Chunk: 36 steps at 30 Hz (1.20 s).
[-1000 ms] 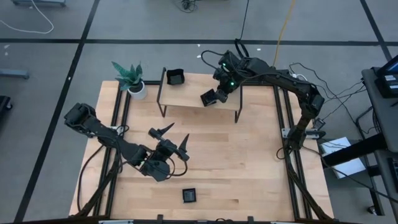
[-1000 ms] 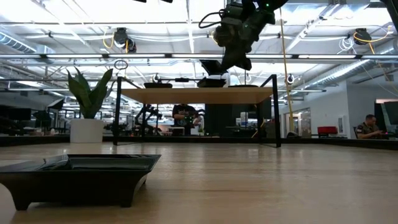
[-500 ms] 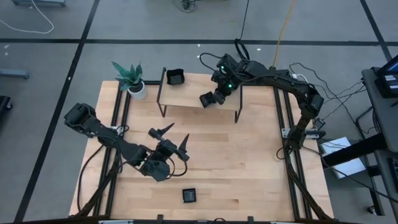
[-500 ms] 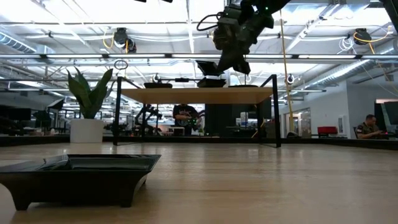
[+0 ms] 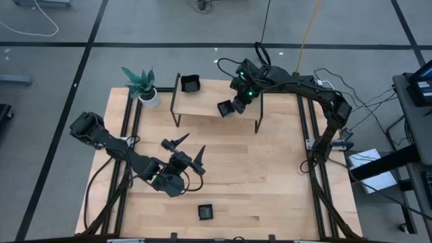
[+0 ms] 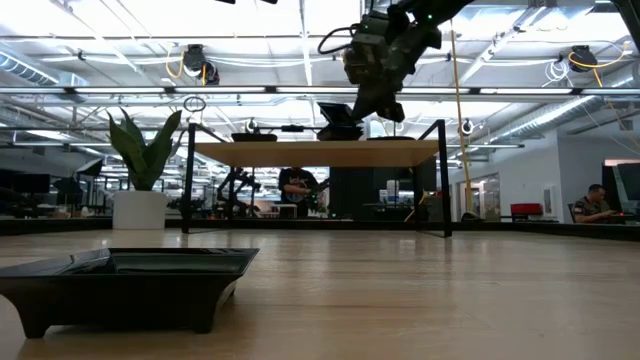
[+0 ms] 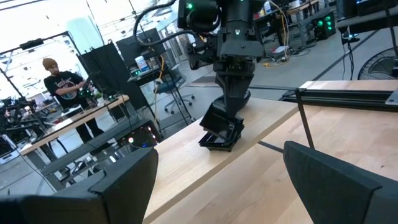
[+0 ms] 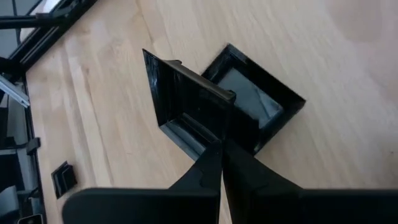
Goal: Pick & Place Mini shaped plates
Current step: Stack the black square plate on top of the other black square plates on the shelf, then adjust the stacked black square plates on the shelf
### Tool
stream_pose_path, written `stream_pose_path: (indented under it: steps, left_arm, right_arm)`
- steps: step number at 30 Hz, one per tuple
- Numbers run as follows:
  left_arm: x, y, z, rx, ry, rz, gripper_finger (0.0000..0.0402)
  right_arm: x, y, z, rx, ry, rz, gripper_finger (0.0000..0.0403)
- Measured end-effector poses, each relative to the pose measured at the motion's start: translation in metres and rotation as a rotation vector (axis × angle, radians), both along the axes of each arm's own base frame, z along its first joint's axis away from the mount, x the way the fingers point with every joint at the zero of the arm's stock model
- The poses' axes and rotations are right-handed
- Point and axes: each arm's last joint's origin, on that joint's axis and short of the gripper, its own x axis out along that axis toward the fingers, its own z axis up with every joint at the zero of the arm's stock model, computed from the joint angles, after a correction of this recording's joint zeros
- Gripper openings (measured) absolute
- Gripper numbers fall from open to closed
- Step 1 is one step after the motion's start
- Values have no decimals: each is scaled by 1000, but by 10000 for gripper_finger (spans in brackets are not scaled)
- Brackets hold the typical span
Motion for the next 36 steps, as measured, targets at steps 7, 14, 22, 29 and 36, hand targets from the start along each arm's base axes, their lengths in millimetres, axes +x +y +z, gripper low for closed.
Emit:
stream_pose_path:
  steps: [7, 14, 22, 29, 36]
  left_arm:
    - [0, 0, 0, 0, 0, 0, 351]
    - [0, 0, 0, 0, 0, 0, 351]
    - [0, 0, 0, 0, 1, -1, 351]
    - [0, 0, 0, 1, 1, -1, 351]
    - [-1, 0, -2, 8, 21, -6, 351]
  right_arm:
    - [-1, -2, -11, 5, 6, -10, 18]
    - [2, -4, -8, -24, -44, -15, 51]
    - [0, -7, 1, -62, -94, -24, 78]
    - [-5, -10, 17, -212, -134, -78, 95]
    - [-14, 5, 40, -338, -199, 21, 102]
